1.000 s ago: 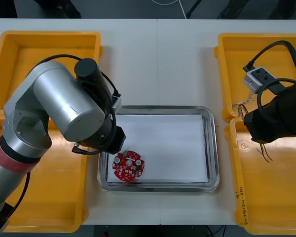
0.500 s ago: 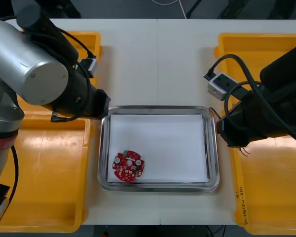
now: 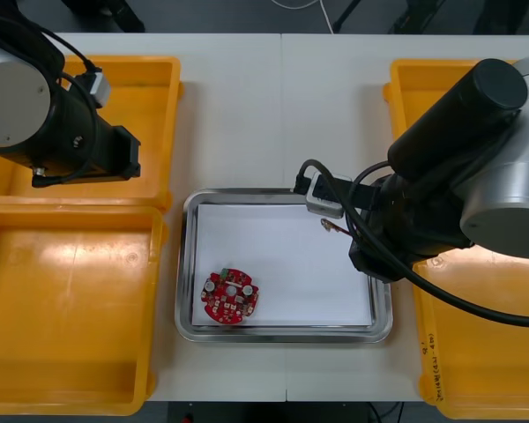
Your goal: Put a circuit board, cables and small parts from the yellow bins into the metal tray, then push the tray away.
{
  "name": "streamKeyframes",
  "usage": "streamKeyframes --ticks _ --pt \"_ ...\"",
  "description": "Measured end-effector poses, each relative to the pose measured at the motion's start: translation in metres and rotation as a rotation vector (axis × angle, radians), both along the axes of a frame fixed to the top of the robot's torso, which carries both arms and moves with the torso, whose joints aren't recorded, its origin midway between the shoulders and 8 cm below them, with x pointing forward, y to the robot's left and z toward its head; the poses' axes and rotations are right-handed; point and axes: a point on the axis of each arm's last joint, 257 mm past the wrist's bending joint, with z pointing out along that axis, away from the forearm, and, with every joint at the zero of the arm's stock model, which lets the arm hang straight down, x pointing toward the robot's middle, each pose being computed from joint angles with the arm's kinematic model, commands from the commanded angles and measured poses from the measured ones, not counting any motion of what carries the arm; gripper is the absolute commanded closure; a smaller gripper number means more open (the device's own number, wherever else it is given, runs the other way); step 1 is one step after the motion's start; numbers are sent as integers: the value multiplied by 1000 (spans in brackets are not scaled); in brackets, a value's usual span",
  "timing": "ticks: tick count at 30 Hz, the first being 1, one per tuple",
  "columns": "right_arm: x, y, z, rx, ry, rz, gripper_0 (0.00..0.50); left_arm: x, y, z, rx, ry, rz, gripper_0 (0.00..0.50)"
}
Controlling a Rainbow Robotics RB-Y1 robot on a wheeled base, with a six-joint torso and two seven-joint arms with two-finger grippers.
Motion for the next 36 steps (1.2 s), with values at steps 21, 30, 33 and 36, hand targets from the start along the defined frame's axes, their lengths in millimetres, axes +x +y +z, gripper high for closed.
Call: streamKeyframes --ticks 21,30,33,36 --pt "-24 28 -75 -157 106 160 500 25 115 16 -40 17 321 0" --pt "-19 40 -90 -169 64 175 500 19 135 -20 -61 142 396 0" --pt "-18 41 -97 -166 74 170 500 18 139 -25 -65 163 410 0" --pt "-15 40 -104 -167 85 158 500 20 140 -25 -65 169 417 0"
